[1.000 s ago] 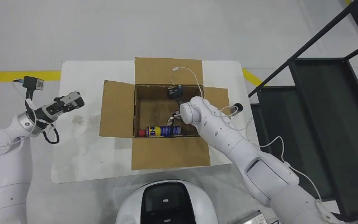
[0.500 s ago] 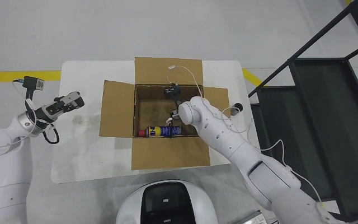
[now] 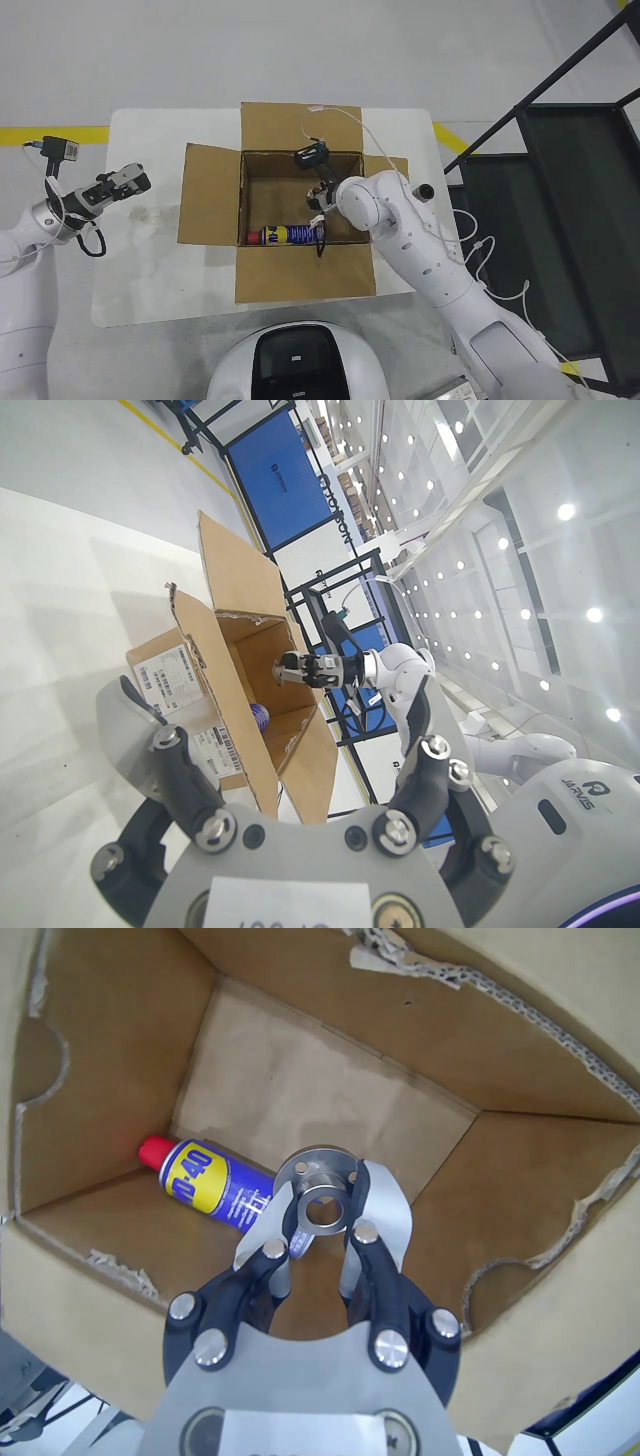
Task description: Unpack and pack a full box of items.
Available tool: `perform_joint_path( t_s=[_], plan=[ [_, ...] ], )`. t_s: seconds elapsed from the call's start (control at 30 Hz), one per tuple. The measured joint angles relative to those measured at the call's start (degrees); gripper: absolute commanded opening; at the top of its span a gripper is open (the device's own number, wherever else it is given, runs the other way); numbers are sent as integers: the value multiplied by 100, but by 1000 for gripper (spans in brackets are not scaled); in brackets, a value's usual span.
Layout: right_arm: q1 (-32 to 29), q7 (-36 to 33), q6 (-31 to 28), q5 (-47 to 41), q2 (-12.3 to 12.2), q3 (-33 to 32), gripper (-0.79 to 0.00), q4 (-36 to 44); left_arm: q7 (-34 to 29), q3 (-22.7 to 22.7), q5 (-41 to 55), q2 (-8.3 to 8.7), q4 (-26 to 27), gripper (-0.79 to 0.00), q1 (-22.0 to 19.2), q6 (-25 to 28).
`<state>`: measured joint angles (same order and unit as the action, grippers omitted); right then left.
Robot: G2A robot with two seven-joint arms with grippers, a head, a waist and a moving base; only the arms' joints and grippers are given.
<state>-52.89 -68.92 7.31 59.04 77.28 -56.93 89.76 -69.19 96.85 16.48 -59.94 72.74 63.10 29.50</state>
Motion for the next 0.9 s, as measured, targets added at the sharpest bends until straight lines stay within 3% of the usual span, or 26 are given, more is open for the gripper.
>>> perform_joint_path(
  t_s=[0.17, 0.9],
  plan=[
    [56, -181, -361, -64, -20, -27, -785, -28, 0, 0, 0, 0, 0, 0, 0, 0],
    [56, -176, -352, -63, -19, -26, -785, -29, 0, 0, 0, 0, 0, 0, 0, 0]
  ],
)
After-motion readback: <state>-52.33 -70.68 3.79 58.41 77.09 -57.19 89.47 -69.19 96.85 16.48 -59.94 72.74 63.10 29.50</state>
